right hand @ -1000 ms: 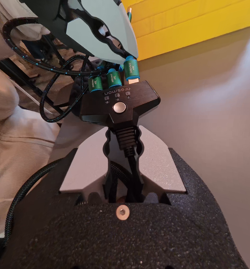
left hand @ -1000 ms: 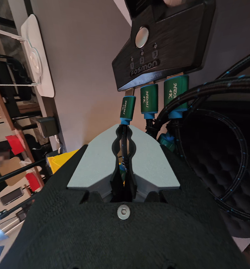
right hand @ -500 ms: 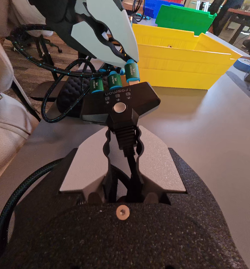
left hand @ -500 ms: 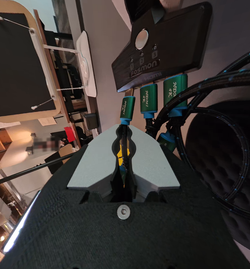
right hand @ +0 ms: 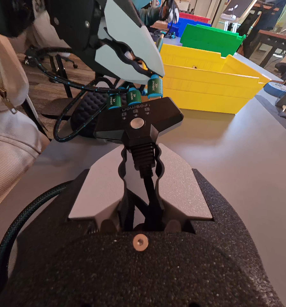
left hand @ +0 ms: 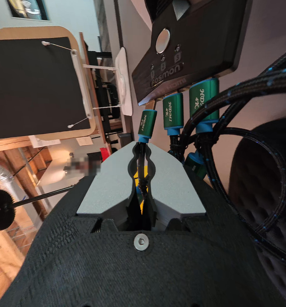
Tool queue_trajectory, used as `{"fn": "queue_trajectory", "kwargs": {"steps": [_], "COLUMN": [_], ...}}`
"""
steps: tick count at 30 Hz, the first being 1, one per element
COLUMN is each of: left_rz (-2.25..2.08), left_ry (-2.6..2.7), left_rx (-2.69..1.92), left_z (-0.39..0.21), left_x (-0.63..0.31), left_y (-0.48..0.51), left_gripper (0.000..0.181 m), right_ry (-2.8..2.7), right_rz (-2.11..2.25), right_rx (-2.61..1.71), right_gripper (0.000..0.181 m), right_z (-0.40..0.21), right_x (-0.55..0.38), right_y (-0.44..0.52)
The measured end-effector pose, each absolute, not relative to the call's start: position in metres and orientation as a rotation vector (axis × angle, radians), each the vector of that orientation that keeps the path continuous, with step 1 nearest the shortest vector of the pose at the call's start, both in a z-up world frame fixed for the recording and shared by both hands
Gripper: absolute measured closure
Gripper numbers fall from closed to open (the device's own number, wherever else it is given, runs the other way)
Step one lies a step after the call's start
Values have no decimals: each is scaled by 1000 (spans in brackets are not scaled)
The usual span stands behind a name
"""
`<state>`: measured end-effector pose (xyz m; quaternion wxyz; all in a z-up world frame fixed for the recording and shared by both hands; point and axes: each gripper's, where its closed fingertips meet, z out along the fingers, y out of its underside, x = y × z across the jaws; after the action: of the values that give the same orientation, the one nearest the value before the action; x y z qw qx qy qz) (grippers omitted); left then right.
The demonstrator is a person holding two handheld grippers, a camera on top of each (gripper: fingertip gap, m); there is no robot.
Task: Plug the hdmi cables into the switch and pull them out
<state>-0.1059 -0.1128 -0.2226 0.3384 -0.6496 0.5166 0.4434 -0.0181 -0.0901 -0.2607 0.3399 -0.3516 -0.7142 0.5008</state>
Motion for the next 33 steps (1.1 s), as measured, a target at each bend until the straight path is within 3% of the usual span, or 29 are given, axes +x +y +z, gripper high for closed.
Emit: {"fn": "queue_trajectory", "kwargs": {"steps": [4, 10, 33], "left_rz": [1243, 910, 655], "left_ry": [1318, 1157, 1215], "left_rx": [-1591, -1761, -2034], "left_z": [-220, -237, -300], "left_x": [-105, -110, -124], "left_y": [-109, -110, -124], "left_gripper": [174, 174, 175], "right_ry": [-1846, -1855, -2010], "right_rz": [1307, 1328, 1210], "right_rx": [-886, -883, -1129], "right_gripper": [149, 149, 149], "right_z": [-257, -259, -296], "right_x": [-16, -16, -28], "right_y": [-88, -92, -97]}}
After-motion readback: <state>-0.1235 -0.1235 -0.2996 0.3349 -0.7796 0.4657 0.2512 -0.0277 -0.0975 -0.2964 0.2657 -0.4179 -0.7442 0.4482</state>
